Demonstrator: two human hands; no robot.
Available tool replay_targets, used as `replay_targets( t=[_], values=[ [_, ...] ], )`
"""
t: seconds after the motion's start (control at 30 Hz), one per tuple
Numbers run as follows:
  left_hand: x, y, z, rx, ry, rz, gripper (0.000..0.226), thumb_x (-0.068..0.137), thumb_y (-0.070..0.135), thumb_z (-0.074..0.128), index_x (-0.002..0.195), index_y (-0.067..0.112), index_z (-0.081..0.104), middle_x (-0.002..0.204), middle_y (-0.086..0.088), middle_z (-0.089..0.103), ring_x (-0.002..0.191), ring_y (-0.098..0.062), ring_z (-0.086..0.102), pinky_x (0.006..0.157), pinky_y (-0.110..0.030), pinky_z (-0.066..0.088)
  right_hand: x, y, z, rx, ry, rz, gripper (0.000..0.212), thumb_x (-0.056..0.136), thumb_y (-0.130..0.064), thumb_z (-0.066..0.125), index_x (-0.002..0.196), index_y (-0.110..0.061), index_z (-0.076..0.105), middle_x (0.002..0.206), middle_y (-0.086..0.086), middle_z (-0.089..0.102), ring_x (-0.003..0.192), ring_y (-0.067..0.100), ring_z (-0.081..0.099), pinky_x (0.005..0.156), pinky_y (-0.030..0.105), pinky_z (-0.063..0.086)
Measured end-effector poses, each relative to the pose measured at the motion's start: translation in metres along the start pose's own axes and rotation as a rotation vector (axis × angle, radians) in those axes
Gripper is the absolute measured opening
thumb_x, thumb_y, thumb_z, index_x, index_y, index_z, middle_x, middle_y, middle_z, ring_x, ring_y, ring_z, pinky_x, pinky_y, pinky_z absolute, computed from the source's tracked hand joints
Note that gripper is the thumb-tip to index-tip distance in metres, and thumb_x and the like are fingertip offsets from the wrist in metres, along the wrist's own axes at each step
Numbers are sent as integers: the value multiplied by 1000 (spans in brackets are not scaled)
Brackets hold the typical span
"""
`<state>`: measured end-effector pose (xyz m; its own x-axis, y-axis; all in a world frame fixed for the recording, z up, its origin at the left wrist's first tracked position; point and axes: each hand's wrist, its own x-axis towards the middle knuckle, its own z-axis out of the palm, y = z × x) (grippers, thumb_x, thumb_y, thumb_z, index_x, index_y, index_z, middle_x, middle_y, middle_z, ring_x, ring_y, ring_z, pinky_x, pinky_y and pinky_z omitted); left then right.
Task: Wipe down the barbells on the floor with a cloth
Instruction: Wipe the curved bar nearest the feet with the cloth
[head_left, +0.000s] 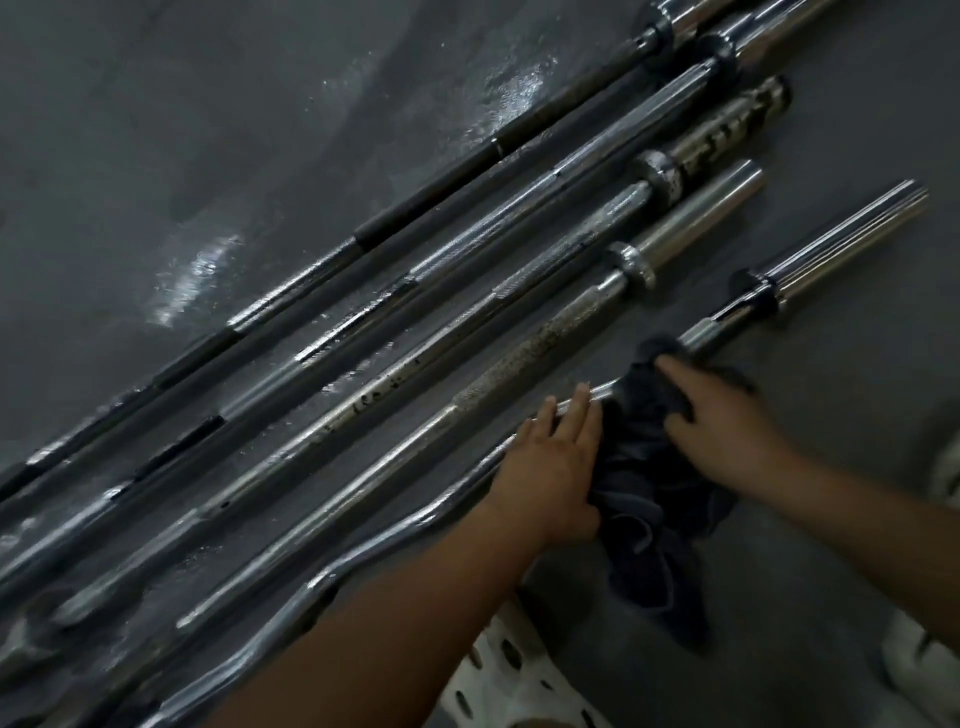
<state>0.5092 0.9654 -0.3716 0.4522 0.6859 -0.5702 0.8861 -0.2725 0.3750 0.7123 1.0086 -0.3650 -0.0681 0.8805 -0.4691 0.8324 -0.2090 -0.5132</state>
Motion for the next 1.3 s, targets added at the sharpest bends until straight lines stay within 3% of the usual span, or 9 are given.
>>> replay_targets(
  t=[0.17,0.37,0.5,0.67,0.83,0.87,1.0,1.13,1.3],
  values=[
    [2,-6,4,-53,29,38,111,72,41,58,157,16,-10,160,-2,-23,152,-31,-1,123,-38,12,37,17,-40,86,221,211,53,87,-6,56,136,-25,52,122,18,63,110,39,60,88,36,46],
    [0,0,-4,17,0,7,113,73,45,57,156,16,-13,156,-2,-29,152,-32,0,122,-40,17,15,14,-16,-131,-136,-111,65,82,-14,54,144,-28,44,133,14,59,120,32,56,101,39,46],
    [-1,1,-3,77,10,-12,113,76,47,61,157,14,-10,164,-8,-18,152,-33,4,122,-39,18,44,18,-37,-157,107,171,58,87,-9,52,143,-24,45,132,22,53,115,42,56,94,42,46],
    [1,2,-2,64,27,-19,113,76,51,59,157,16,-11,165,-7,-15,151,-34,6,121,-41,20,-6,-13,4,-362,-224,-255,58,83,-15,50,135,-37,37,133,9,52,116,34,56,95,43,49],
    [0,-1,1,73,43,-20,112,76,49,58,157,16,-12,164,-6,-17,152,-31,4,121,-40,18,32,7,-37,-330,101,150,56,88,-9,48,140,-29,43,139,16,40,106,42,59,90,43,48],
    [1,0,1,77,43,-19,112,76,49,58,157,15,-11,165,-7,-16,152,-32,4,121,-40,19,24,-2,-29,-447,99,122,53,90,-10,48,140,-27,43,140,15,35,105,40,59,87,42,49],
    [0,2,-2,76,39,-22,113,76,50,59,157,14,-12,165,-7,-16,152,-32,4,121,-39,18,4,-10,-1,-722,26,-451,45,92,-14,51,136,-22,47,155,6,26,109,32,56,73,42,54],
    [0,-1,-2,61,28,-15,112,77,48,59,157,16,-13,164,-6,-18,152,-31,1,122,-39,17,46,22,-46,-629,102,-38,51,95,-9,44,144,-21,40,159,4,21,115,36,58,89,44,50],
    [1,1,-1,68,29,-24,112,77,49,59,156,16,-13,164,-6,-19,152,-32,1,122,-41,17,23,15,-26,-729,-65,-335,63,89,-12,51,147,-26,30,156,3,26,107,35,61,81,44,52]
  ],
)
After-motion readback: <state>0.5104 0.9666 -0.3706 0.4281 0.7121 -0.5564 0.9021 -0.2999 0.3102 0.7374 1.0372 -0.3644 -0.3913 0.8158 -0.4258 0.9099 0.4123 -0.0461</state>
